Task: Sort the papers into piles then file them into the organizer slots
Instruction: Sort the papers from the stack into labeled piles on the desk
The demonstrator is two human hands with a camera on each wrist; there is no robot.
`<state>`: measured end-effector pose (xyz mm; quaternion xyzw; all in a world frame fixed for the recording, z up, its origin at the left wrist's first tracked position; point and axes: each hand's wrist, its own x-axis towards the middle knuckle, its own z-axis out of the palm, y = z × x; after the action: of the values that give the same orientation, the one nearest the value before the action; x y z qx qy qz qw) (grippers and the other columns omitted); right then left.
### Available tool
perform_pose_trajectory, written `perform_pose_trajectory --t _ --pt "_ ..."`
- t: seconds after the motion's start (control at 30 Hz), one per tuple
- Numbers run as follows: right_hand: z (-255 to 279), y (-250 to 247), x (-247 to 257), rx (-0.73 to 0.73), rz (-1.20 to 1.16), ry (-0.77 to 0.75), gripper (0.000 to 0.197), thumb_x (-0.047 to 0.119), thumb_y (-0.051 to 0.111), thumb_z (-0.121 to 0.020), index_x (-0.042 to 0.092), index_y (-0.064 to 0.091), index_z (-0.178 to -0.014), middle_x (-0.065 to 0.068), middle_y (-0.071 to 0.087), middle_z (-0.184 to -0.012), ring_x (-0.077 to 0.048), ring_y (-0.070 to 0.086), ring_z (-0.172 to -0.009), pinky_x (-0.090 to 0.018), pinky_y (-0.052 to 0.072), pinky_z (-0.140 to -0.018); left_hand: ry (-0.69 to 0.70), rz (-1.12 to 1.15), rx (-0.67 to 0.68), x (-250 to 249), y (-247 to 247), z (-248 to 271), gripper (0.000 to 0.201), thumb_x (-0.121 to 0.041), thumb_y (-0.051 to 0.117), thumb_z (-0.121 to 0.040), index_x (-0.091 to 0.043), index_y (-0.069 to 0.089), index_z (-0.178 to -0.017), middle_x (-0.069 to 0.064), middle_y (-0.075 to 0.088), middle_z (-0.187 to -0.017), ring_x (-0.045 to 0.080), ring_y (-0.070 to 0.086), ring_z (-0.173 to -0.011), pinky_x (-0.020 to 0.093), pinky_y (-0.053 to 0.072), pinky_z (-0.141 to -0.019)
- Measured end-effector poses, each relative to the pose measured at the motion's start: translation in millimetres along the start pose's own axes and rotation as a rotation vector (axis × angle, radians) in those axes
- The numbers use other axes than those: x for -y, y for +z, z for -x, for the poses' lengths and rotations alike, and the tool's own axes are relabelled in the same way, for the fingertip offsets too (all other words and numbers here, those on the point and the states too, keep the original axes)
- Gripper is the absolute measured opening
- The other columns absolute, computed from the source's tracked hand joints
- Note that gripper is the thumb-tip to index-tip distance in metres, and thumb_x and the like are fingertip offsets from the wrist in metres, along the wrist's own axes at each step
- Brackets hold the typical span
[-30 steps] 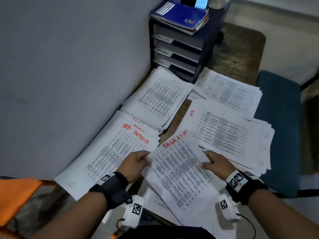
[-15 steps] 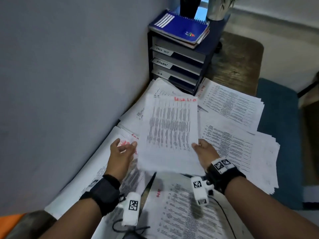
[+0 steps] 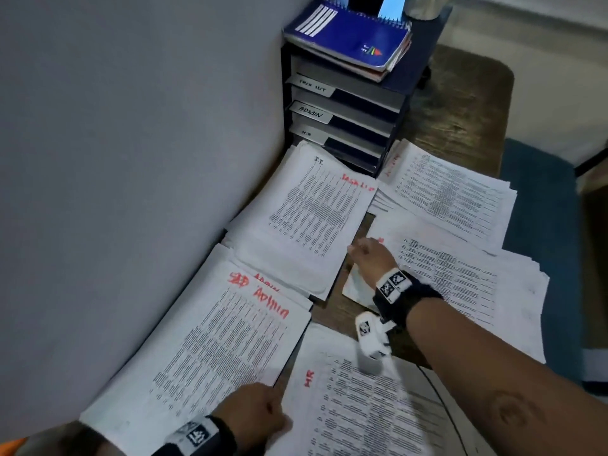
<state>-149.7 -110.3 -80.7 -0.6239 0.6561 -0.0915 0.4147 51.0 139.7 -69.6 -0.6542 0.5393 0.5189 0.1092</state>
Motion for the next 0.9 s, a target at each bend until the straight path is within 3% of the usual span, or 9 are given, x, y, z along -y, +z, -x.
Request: perform_pose_trajectory --t 0.07,0.13,0.23,0.3,0.4,0.5,0.63,0.73,0.9 --pt "24 -10 -12 0.006 0.082 -0.088 0.017 0.027 0.054 -0.097 0.015 0.063 -0.102 0.006 0.058 -0.098 -0.014 0.055 -0.092 -0.025 0.037 -0.077 -0.016 -0.090 0.025 -5 5 -1 0.027 -0.047 0.065 -0.079 -0.021 0.067 -0.086 -0.008 0.062 -0.073 0.014 0.067 -0.085 0.020 0.042 -0.066" --pt "55 -17 -29 0.134 0.177 -0.146 0.015 0.026 0.054 -0.096 0.019 0.066 -0.101 0.009 0.062 -0.091 -0.014 0.059 -0.090 -0.027 0.040 -0.076 -0.041 -0.158 -0.011 -7 8 -3 0.023 -0.046 0.067 -0.079 -0.023 0.063 -0.081 -0.003 0.065 -0.083 0.018 0.068 -0.092 0.021 0.041 -0.066" --pt "90 -14 -67 0.375 0.339 -0.124 0.013 0.022 0.059 -0.092 0.016 0.070 -0.094 0.009 0.066 -0.087 -0.014 0.062 -0.088 -0.026 0.045 -0.076 -0.066 -0.204 -0.044 -6 11 -5 0.031 -0.045 0.069 -0.075 -0.018 0.057 -0.064 -0.004 0.058 -0.067 0.017 0.062 -0.073 0.023 0.037 -0.052" --pt "107 -9 -87 0.445 0.391 -0.099 0.012 0.017 0.060 -0.088 0.013 0.070 -0.092 0.004 0.068 -0.096 -0.015 0.062 -0.094 -0.028 0.048 -0.085 -0.071 -0.171 -0.075 -6 17 -5 0.024 -0.040 0.071 -0.072 -0.019 0.060 -0.068 -0.006 0.058 -0.066 0.015 0.059 -0.068 0.024 0.037 -0.050" --pt "120 -2 -109 0.417 0.353 -0.064 0.010 0.022 0.067 -0.083 0.030 0.063 -0.079 0.012 0.064 -0.087 -0.008 0.060 -0.086 -0.023 0.044 -0.081 -0.091 -0.051 -0.150 -4 29 1 0.030 -0.034 0.073 -0.073 -0.022 0.054 -0.093 -0.006 0.062 -0.086 0.016 0.059 -0.080 0.026 0.039 -0.057" --pt "131 1 -115 0.351 0.227 -0.028 0.019 0.019 0.074 -0.077 0.030 0.059 -0.073 0.009 0.060 -0.076 -0.009 0.057 -0.075 -0.027 0.048 -0.080 -0.100 0.003 -0.148 -4 40 9 0.029 -0.031 0.075 -0.072 -0.023 0.053 -0.090 -0.004 0.065 -0.091 0.017 0.061 -0.085 0.029 0.045 -0.065" --pt "143 2 -119 0.335 0.151 -0.025 0.027 0.013 0.081 -0.073 0.018 0.060 -0.089 0.004 0.056 -0.078 -0.012 0.055 -0.071 -0.026 0.044 -0.073 -0.097 0.027 -0.139 -3 49 18 0.030 -0.027 0.078 -0.070 -0.028 0.048 -0.077 -0.005 0.065 -0.082 0.017 0.064 -0.080 0.030 0.049 -0.067" --pt "146 4 -119 0.319 0.200 -0.066 0.029 0.015 0.082 -0.073 0.020 0.060 -0.092 0.003 0.055 -0.081 -0.012 0.055 -0.073 -0.024 0.044 -0.071 -0.115 0.069 -0.097 -3 59 22 0.039 -0.027 0.081 -0.065 -0.025 0.051 -0.091 -0.003 0.065 -0.085 0.018 0.064 -0.076 0.036 0.054 -0.066" --pt "144 3 -118 0.314 0.332 -0.127 0.021 0.033 0.078 -0.071 0.031 0.057 -0.072 0.007 0.053 -0.094 -0.014 0.058 -0.084 -0.030 0.050 -0.078 -0.101 0.128 -0.125 1 68 25 0.037 -0.019 0.078 -0.070 -0.021 0.053 -0.097 -0.003 0.065 -0.090 0.018 0.064 -0.079 0.037 0.055 -0.073"
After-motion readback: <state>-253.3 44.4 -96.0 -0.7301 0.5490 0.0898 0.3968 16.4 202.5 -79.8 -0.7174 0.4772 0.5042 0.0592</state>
